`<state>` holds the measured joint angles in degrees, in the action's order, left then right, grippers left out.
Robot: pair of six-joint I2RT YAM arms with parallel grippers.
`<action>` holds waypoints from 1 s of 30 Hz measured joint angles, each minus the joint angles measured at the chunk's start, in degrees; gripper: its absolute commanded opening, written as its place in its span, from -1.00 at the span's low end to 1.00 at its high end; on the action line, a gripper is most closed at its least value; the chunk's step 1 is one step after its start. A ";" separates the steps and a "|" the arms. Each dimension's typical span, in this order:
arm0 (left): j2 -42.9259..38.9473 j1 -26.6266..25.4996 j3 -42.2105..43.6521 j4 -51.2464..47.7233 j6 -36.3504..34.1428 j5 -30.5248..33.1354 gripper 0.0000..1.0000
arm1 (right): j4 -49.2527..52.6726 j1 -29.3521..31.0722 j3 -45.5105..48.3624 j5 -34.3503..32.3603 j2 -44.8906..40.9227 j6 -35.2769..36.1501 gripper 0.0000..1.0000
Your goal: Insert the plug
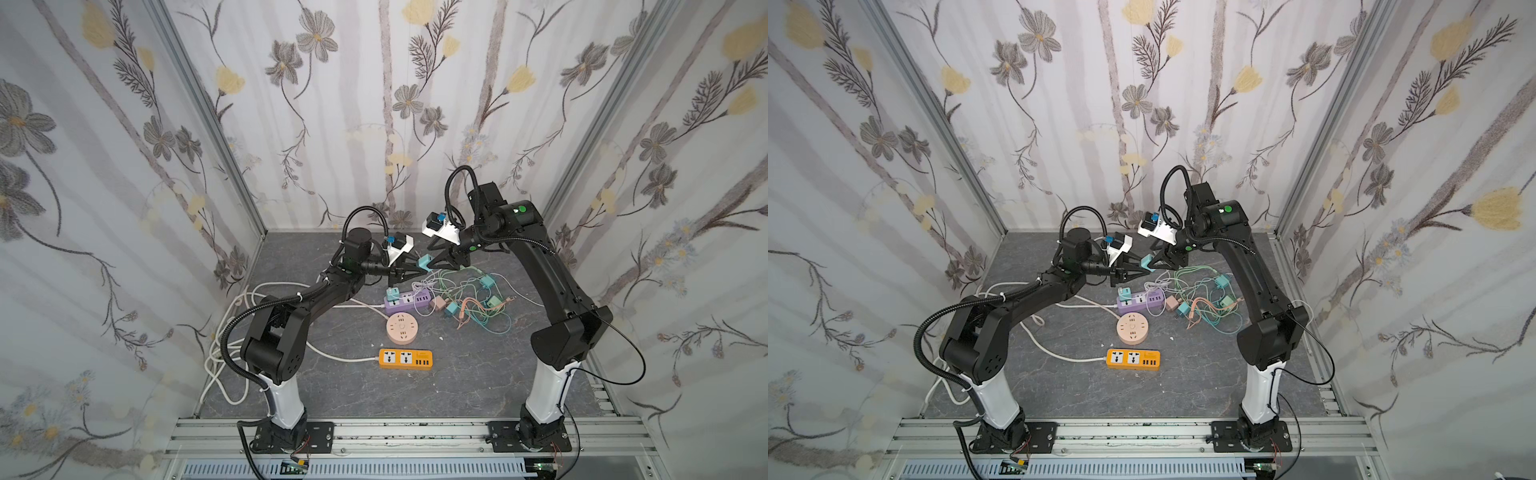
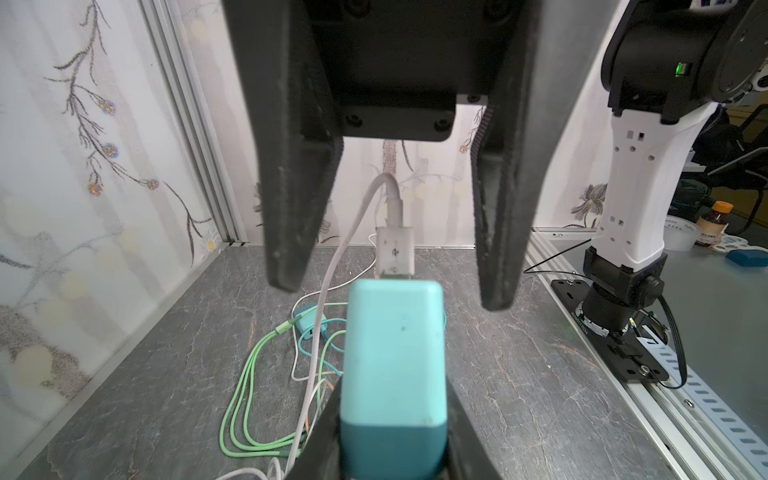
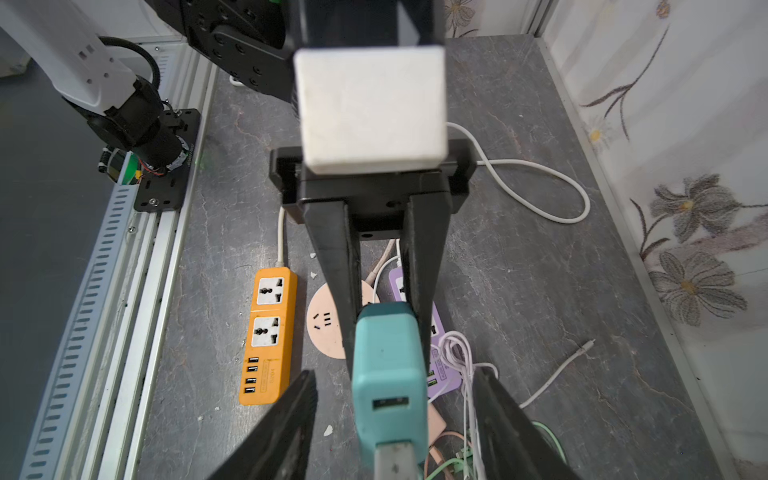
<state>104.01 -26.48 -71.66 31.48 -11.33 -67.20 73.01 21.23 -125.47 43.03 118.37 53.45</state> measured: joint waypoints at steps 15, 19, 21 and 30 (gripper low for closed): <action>1.62 0.04 0.31 6.23 5.99 -1.53 -1.00 | 1.62 -0.26 0.00 1.70 2.32 1.11 -0.58; 1.92 0.22 0.31 6.25 6.60 -2.01 -0.28 | 1.60 -0.31 0.00 1.75 2.34 1.75 -0.98; 2.01 0.22 0.28 5.90 5.42 -1.38 0.12 | 1.60 -0.52 0.00 1.55 2.27 1.68 -1.00; 0.96 -0.96 -6.97 -27.93 -19.76 11.02 0.43 | -1.11 -6.75 0.00 -2.67 -1.92 -0.20 -1.00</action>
<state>104.97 -27.44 -78.63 3.55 -31.09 -56.18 71.90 14.48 -125.47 40.36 116.44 53.25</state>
